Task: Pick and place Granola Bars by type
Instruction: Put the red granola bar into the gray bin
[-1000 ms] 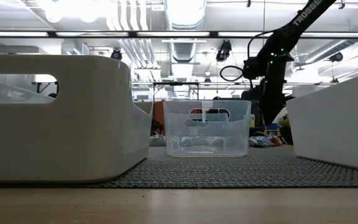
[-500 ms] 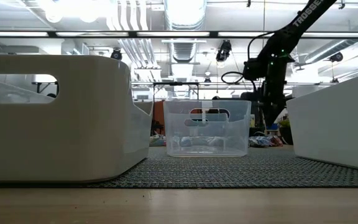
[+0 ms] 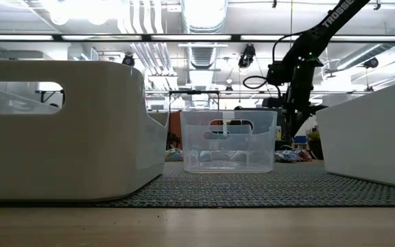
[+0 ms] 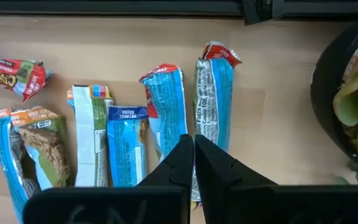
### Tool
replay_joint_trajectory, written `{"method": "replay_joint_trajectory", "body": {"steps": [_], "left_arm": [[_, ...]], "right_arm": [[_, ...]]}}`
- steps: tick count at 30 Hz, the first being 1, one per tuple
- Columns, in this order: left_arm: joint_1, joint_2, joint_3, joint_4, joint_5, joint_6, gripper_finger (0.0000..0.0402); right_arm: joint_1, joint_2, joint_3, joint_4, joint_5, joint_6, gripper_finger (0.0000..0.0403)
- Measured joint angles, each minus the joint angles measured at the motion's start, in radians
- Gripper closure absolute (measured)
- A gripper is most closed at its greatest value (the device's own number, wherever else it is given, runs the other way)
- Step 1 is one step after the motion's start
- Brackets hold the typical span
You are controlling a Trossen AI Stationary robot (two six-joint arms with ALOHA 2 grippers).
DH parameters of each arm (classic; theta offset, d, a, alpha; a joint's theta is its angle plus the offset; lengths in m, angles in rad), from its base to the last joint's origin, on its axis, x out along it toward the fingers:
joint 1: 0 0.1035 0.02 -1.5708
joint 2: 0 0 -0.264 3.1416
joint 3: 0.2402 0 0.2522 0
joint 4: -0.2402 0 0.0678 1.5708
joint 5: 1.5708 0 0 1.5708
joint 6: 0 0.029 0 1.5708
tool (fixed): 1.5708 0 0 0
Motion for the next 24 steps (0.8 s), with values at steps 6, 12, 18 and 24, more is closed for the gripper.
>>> {"method": "replay_joint_trajectory", "body": {"steps": [6,12,18,24], "left_arm": [[0.000,0.000,0.000,0.000,0.000,0.003,0.0401],[0.000,0.000,0.000,0.000,0.000,0.025,0.0401],[0.000,0.000,0.000,0.000,0.000,0.026,0.0401],[0.000,0.000,-0.001,0.000,0.000,0.027,0.0401]], "right_arm": [[0.000,0.000,0.000,0.002,-0.023,-0.057,0.0394],[0.001,0.000,0.000,0.001,-0.043,-0.142,0.0394],[0.002,0.000,0.000,-0.004,-0.049,-0.211,0.0394],[0.002,-0.002,-0.001,-0.004,-0.052,-0.242,0.0394]]}}
